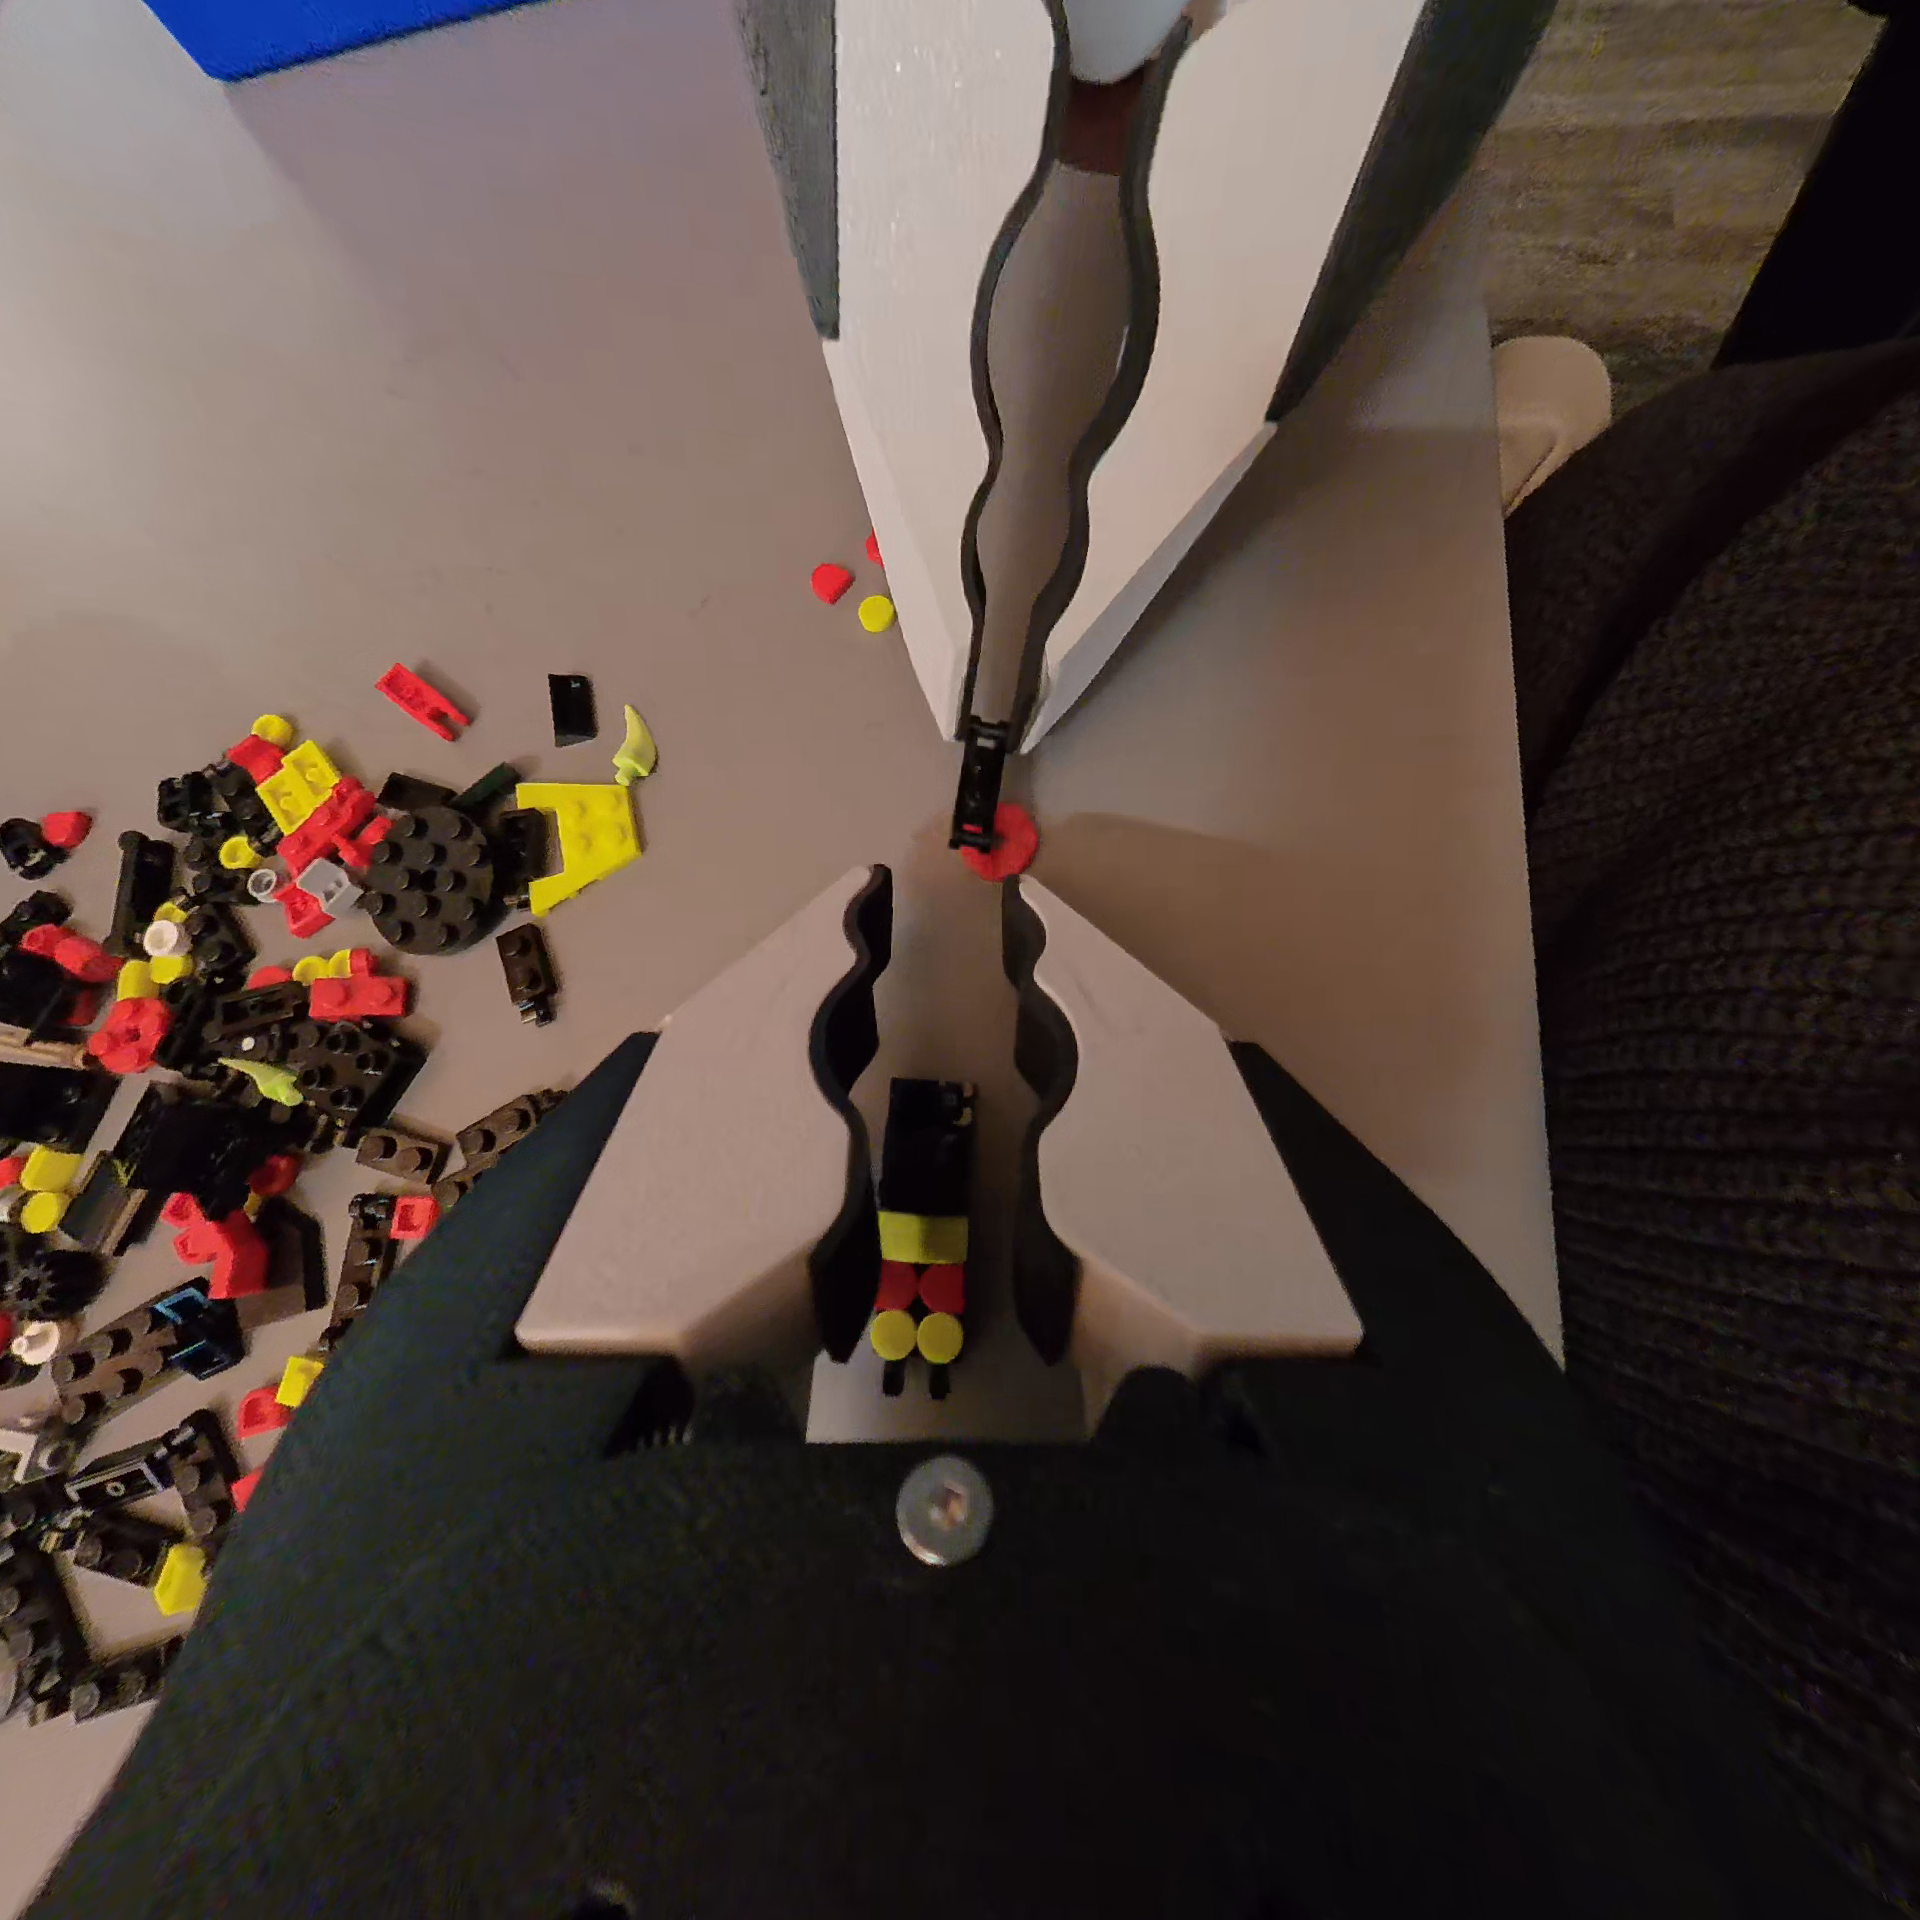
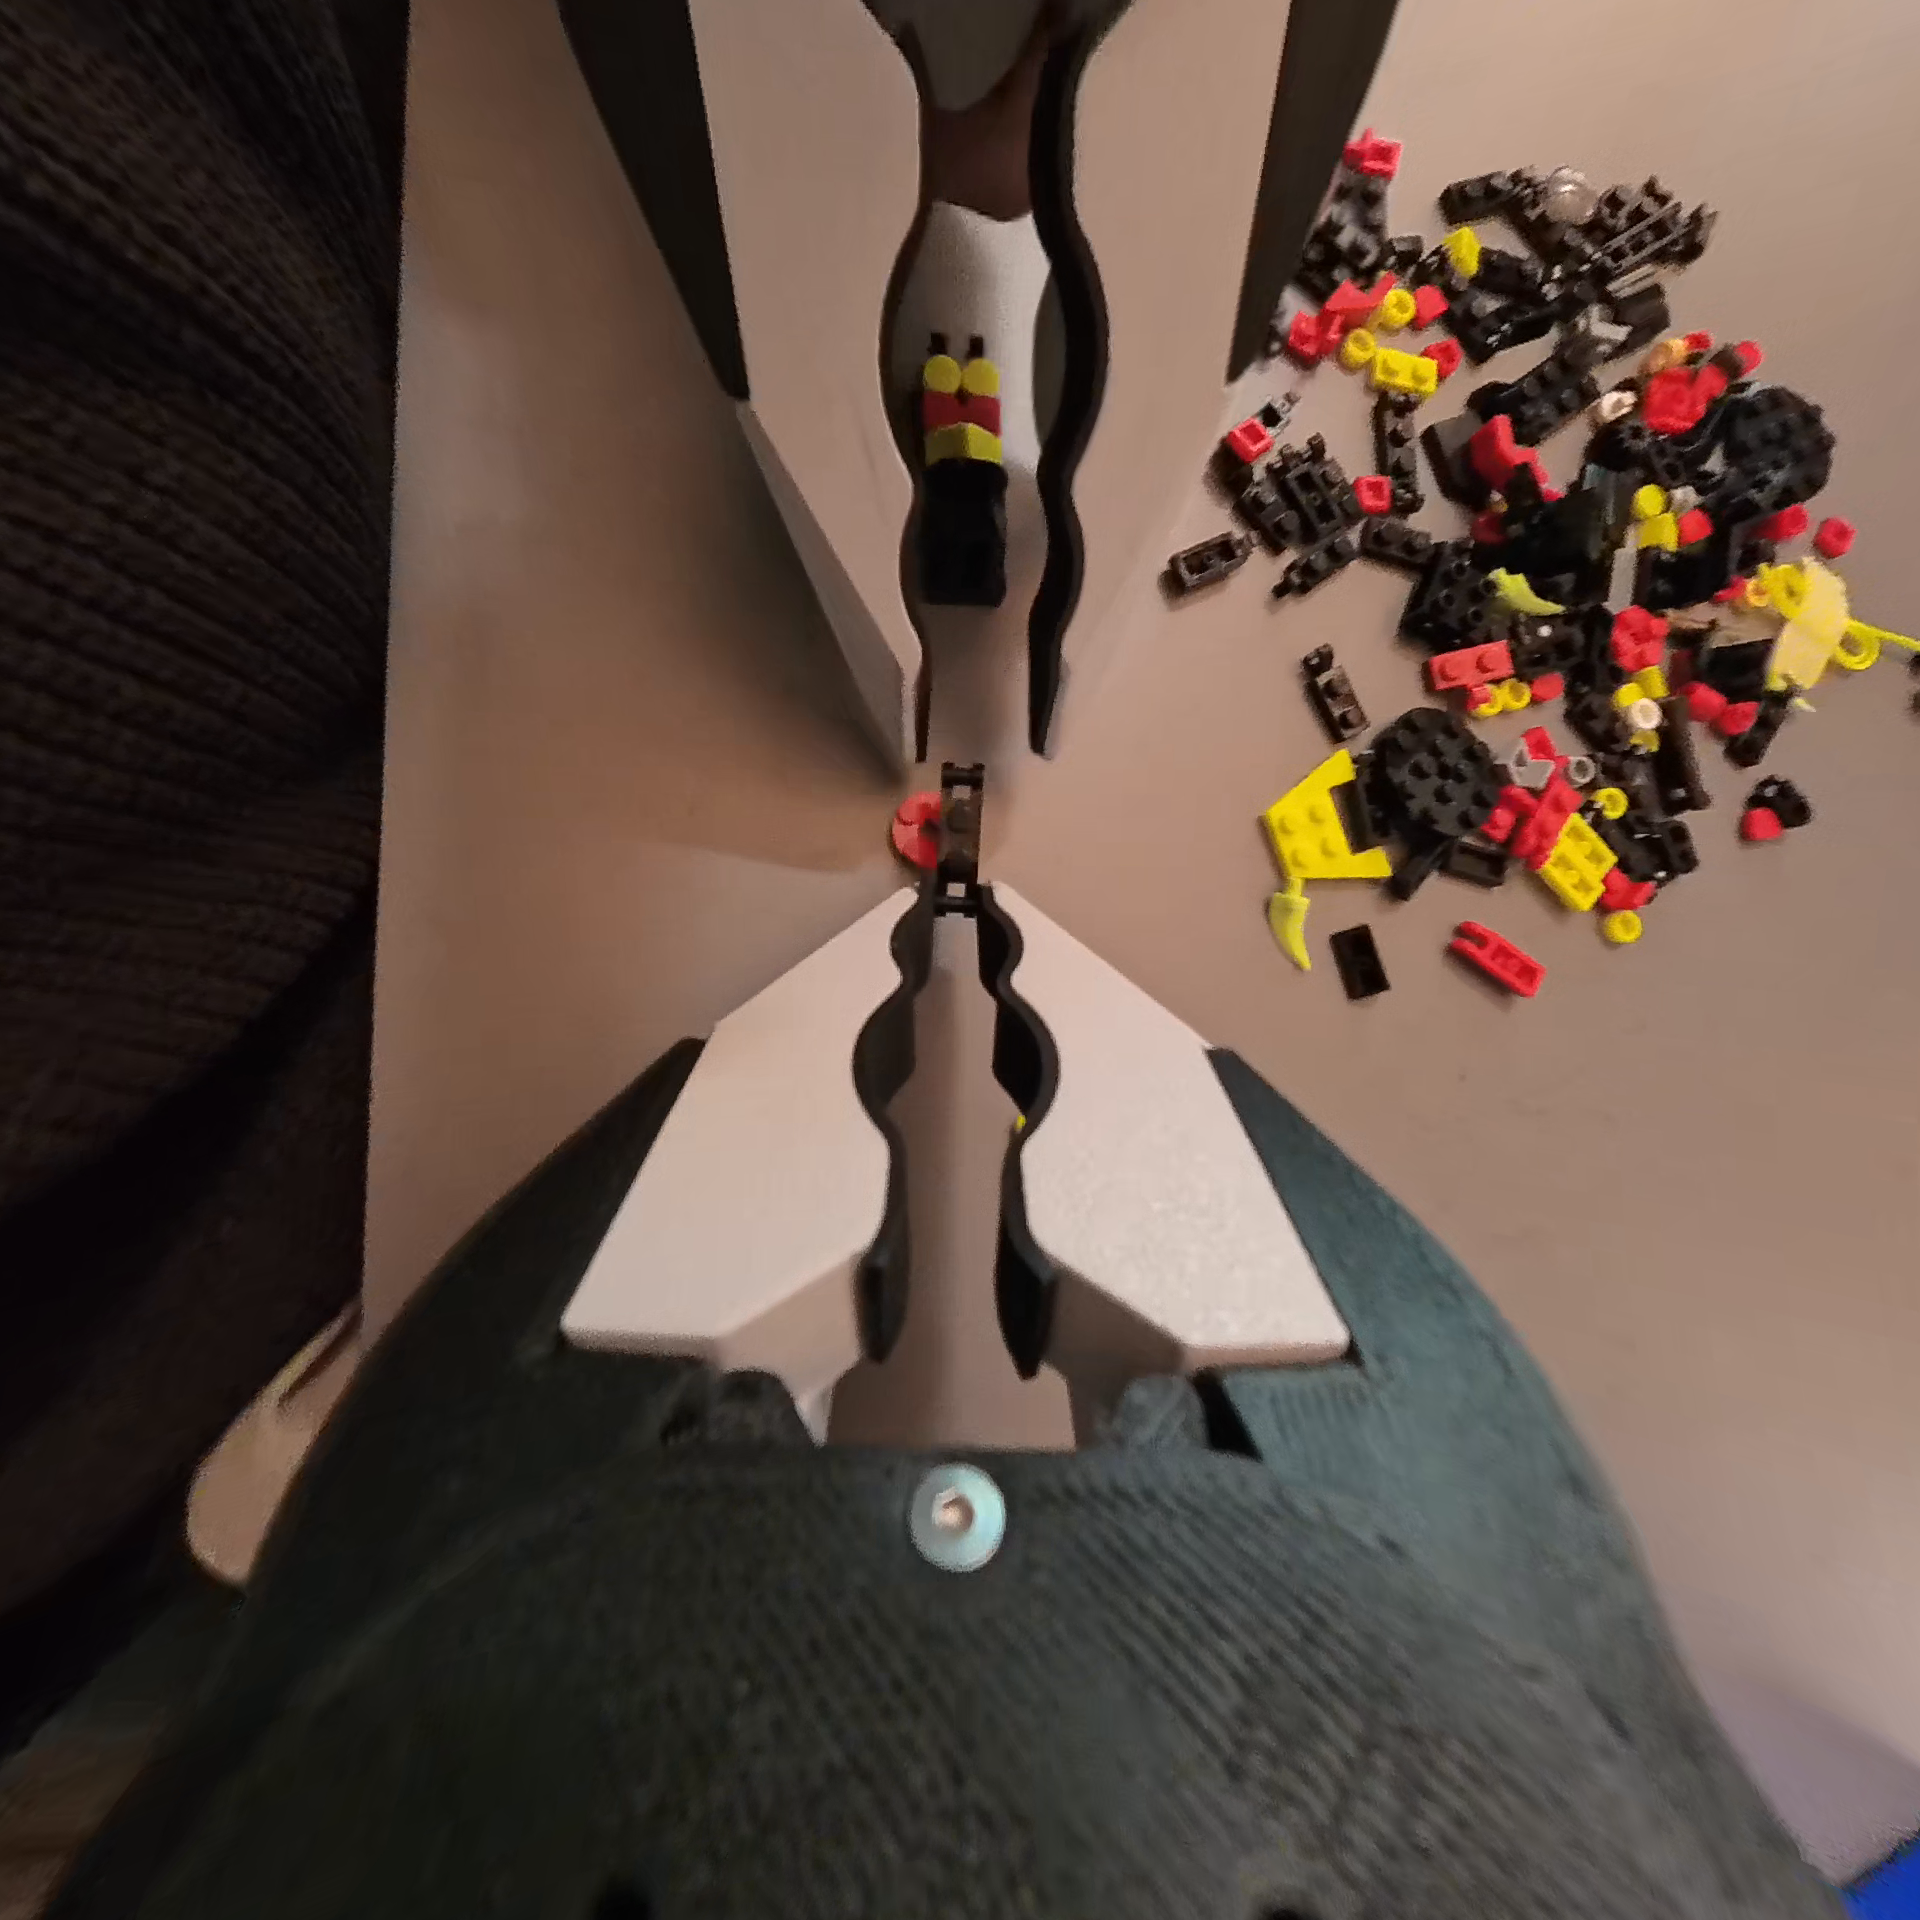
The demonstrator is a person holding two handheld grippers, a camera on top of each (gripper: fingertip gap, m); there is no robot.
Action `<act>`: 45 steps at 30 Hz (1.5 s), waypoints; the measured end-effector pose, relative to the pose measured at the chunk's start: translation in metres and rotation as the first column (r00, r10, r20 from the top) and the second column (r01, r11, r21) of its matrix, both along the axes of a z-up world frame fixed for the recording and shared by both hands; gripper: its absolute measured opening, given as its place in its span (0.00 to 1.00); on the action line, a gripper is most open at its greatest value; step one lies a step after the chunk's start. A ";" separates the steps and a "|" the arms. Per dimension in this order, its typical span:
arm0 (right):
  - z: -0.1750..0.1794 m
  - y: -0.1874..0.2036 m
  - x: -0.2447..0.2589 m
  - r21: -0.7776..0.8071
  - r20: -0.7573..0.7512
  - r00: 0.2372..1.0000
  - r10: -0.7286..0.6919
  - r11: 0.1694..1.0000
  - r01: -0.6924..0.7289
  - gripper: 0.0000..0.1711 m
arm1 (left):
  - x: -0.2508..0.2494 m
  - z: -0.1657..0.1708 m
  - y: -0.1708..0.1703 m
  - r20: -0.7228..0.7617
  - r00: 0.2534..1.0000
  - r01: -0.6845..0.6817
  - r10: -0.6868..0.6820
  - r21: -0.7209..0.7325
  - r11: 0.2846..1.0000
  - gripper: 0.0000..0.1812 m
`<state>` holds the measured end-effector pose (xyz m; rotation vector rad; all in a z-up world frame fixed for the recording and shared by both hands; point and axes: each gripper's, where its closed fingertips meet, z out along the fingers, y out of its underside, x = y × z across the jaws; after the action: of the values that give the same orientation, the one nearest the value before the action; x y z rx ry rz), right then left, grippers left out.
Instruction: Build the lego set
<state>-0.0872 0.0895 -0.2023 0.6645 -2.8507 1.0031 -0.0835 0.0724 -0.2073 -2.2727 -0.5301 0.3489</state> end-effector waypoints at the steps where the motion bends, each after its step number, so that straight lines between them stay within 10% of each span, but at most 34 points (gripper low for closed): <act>1: 0.000 0.001 0.001 0.012 0.030 1.000 0.004 1.000 -0.004 0.04 | 0.000 0.000 0.000 -0.001 1.000 0.000 0.000 0.001 1.000 0.10; 12: -0.004 0.001 0.006 0.145 0.252 0.958 0.137 0.973 -0.177 0.04 | 0.002 0.002 0.001 -0.035 0.999 0.033 -0.033 -0.002 0.999 0.08; 45: -0.011 -0.006 0.003 0.195 0.198 0.957 0.212 0.948 -0.251 0.04 | 0.008 -0.003 0.004 -0.007 0.998 0.058 -0.058 -0.029 0.998 0.04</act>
<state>-0.0841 0.0838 -0.2135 1.0003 -3.1245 0.8138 -0.0760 0.0761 -0.2100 -2.3087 -0.4563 0.3387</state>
